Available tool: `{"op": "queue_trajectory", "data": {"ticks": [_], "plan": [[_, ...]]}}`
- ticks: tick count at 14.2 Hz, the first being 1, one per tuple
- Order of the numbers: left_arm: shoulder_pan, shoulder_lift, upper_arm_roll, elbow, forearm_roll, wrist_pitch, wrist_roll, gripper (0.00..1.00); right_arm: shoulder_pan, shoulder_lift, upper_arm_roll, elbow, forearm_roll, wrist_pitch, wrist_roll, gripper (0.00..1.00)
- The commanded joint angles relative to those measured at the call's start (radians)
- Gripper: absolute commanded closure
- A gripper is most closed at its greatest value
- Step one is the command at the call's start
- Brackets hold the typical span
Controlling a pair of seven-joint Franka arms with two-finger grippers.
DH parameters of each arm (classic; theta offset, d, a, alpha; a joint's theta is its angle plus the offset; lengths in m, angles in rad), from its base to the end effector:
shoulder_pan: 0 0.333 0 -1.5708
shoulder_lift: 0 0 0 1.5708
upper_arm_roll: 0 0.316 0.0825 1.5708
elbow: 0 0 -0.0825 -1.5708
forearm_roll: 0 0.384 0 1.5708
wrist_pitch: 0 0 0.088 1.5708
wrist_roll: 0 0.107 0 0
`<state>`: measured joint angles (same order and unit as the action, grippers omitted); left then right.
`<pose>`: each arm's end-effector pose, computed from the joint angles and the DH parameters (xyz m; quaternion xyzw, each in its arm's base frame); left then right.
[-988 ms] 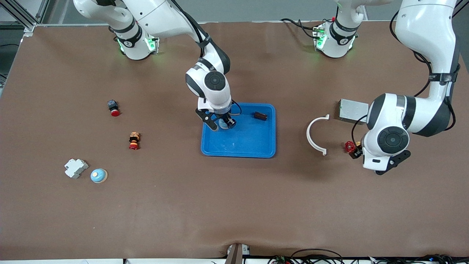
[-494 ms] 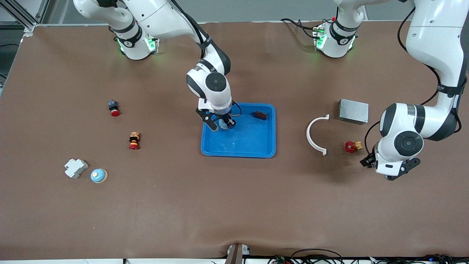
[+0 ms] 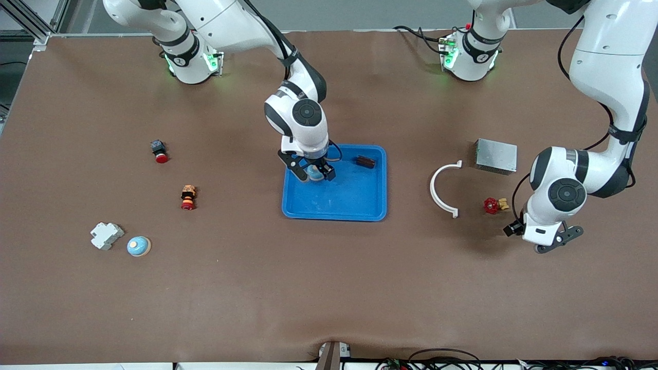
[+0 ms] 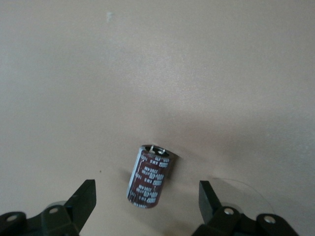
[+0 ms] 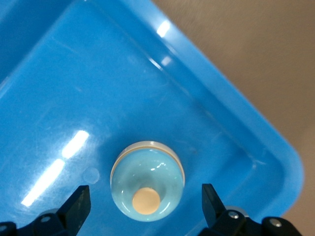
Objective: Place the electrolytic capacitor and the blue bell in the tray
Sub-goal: 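Open the right gripper on the bell while the left gripper reaches the capacitor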
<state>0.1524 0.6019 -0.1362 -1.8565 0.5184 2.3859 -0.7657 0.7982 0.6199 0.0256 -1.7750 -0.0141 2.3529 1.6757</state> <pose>0.6346 0.0191 0.1915 -0.9699 -0.2029 -0.0230 0.1325 0.4465 0.4800 0.2060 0.9116 -0.4105 -0.0090 0.0190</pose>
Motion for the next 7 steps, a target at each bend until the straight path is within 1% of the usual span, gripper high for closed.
{"op": "queue_trajectory", "data": {"ticks": [1, 2, 4, 5, 7], "plan": [[0.012, 0.016, -0.006, -0.010, 0.037, 0.044, 0.009, 0.23, -0.019, -0.015, -0.009, 0.155, -0.058, -0.291, -0.083, 0.00], [0.010, 0.018, -0.006, -0.015, 0.052, 0.056, 0.009, 0.48, -0.046, -0.041, -0.009, 0.178, -0.059, -0.378, -0.176, 0.00], [0.010, 0.018, -0.008, -0.026, 0.086, 0.073, 0.003, 0.89, -0.129, -0.118, -0.009, 0.169, -0.058, -0.453, -0.375, 0.00], [0.007, 0.015, -0.006, -0.030, 0.086, 0.073, -0.004, 1.00, -0.176, -0.138, -0.009, 0.172, -0.059, -0.499, -0.475, 0.00], [-0.001, -0.026, -0.013, -0.049, 0.086, 0.046, -0.042, 1.00, -0.281, -0.181, -0.010, 0.167, -0.063, -0.540, -0.668, 0.00]]}}
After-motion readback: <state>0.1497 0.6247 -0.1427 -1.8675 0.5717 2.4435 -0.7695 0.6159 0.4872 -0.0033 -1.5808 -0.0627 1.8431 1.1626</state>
